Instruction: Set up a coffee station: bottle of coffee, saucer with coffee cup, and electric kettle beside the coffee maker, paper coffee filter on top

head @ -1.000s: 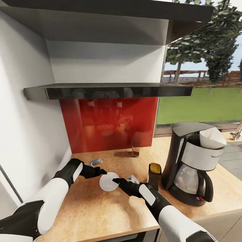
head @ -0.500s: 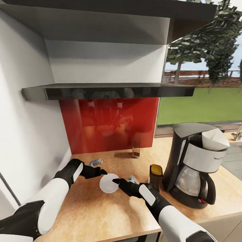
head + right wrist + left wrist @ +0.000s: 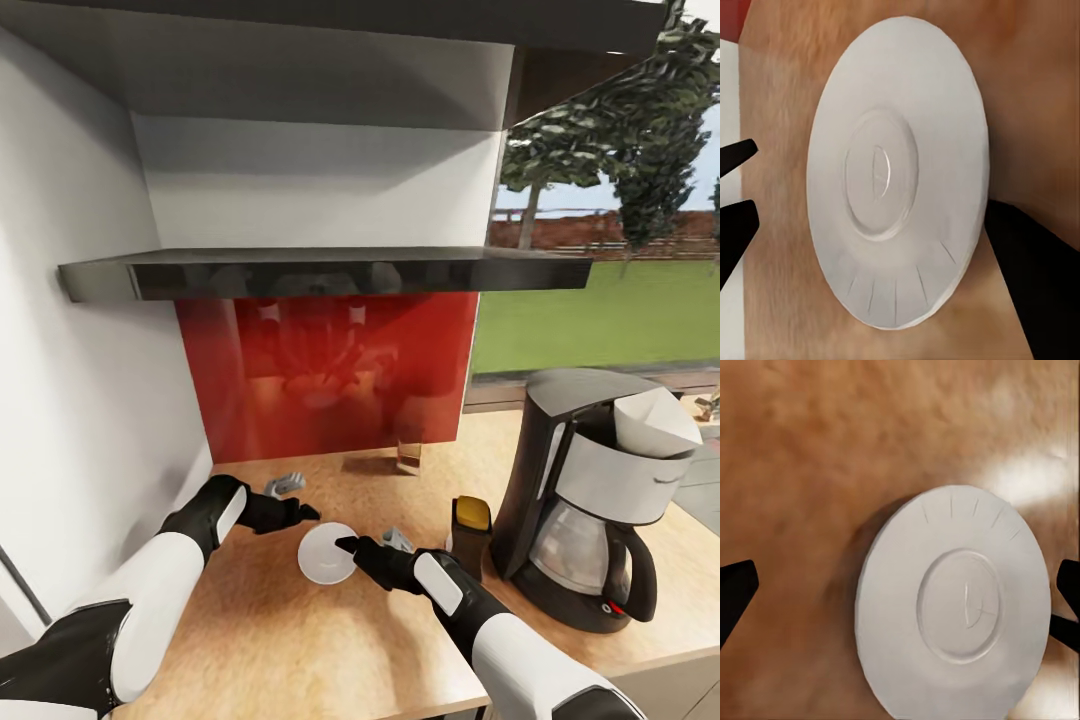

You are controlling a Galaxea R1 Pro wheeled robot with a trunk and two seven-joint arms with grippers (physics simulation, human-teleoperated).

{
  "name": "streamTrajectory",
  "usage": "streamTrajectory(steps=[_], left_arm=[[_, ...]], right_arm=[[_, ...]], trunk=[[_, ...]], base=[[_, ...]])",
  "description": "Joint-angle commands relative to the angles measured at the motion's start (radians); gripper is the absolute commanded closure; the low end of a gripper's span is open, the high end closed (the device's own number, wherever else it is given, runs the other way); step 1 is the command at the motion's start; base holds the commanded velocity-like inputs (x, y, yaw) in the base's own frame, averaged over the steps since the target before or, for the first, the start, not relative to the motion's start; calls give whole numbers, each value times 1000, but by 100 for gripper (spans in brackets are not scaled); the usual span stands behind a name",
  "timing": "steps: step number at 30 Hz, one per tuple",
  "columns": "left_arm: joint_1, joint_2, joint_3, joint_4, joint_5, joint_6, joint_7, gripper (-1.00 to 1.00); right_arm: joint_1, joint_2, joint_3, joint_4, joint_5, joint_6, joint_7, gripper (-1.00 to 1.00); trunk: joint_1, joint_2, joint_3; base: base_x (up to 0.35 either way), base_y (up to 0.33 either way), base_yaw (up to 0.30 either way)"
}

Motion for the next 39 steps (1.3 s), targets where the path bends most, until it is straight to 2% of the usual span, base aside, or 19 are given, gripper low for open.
streamTrajectory(steps=[1,4,6,18,20,22,23,29,39], left_arm=[[0,0,6,-1,12,5,-4,-100],[2,0,5,-1,65,4,0,-100],[3,0,5,-1,78,4,1,-100],[21,1,6,0,92,4,2,-100],[27,0,6,-1,100,4,2,-100],[36,2,5,-1,137,4,2,-100],[37,3,5,-1,143,4,2,-100],[40,6,5,-1,154,2,1,-100],[41,5,5,-1,209,-2,0,-100]], right_arm=[[0,0,2,2,6,3,1,-100],[0,0,2,5,6,2,1,-100],[0,0,2,16,7,2,1,-100],[0,0,2,24,7,3,4,-100],[0,0,2,25,7,3,4,-100],[0,0,2,25,7,3,4,-100],[0,0,2,25,7,3,4,-100],[0,0,2,25,7,3,4,-100],[0,0,2,25,7,3,4,-100]], trunk=[[1,-1,-1],[1,-1,-1],[1,-1,-1],[1,-1,-1],[1,-1,-1],[1,-1,-1],[1,-1,-1],[1,-1,-1],[1,-1,-1]], base=[[3,1,0],[1,0,0],[0,0,0],[0,0,0],[0,0,0],[0,0,0],[0,0,0],[0,0,0],[0,0,0]])
